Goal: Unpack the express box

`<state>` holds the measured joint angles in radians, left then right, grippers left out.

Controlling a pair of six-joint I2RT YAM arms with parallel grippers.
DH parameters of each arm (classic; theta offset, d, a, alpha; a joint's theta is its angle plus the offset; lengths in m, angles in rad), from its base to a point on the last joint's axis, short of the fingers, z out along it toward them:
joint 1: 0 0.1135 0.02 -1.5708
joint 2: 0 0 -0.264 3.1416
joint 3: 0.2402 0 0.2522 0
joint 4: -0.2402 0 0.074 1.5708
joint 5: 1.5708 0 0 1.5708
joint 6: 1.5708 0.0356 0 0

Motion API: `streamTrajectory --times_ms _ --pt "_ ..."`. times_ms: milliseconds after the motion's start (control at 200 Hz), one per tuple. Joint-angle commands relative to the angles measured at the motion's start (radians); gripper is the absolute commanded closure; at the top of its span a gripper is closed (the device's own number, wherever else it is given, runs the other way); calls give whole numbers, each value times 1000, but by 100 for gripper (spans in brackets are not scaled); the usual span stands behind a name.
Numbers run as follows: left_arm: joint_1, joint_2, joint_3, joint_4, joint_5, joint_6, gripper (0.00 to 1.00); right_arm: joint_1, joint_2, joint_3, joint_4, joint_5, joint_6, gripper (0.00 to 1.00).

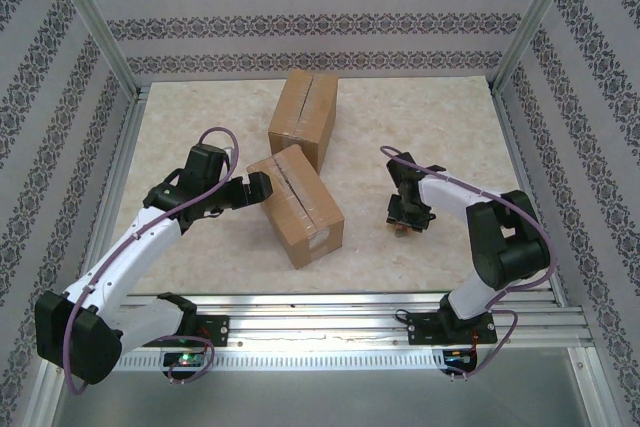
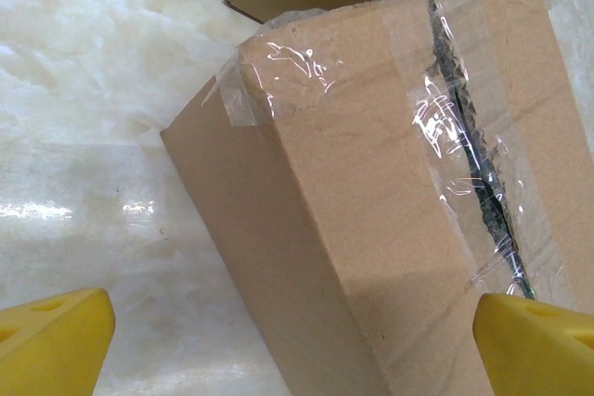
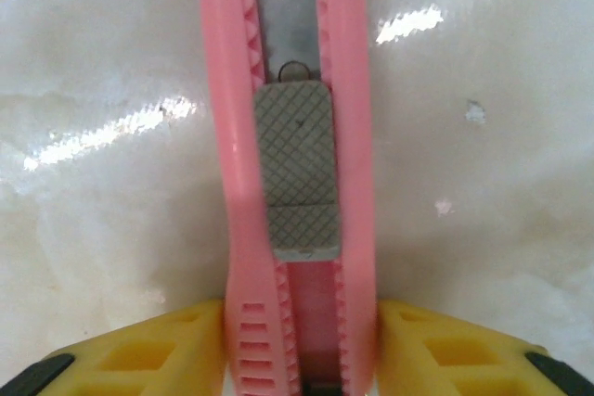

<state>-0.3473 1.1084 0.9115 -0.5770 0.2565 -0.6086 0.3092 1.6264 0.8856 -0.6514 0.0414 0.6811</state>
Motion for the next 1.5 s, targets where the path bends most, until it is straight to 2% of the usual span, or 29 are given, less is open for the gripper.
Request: streamTrajectory --times_ms 0,260,470,754,934,1039,1194,1349,1494 --pt "-13 -1 12 -21 -15 18 1 -13 29 18 73 -1 -22 61" --pt "-12 -16 26 -34 -5 25 1 -14 20 9 80 -10 -33 68" --pt "-14 -31 88 -131 12 58 0 -14 -31 -2 73 -11 -56 68" --pt "-31 -18 233 -223 93 147 0 -15 -250 2 23 -43 -137 68" --pt "-105 54 363 -205 139 172 0 -1 -440 32 -4 -203 -242 64" --pt "-157 116 419 -143 158 170 0 37 -532 81 -48 -284 -291 62" --pt "-228 232 508 -72 159 158 0 133 -611 151 -87 -318 -316 62" --pt "-297 337 583 6 152 132 0 221 -620 181 -65 -348 -306 62" --pt "-321 394 602 96 157 85 0 272 -600 185 -19 -356 -285 63"
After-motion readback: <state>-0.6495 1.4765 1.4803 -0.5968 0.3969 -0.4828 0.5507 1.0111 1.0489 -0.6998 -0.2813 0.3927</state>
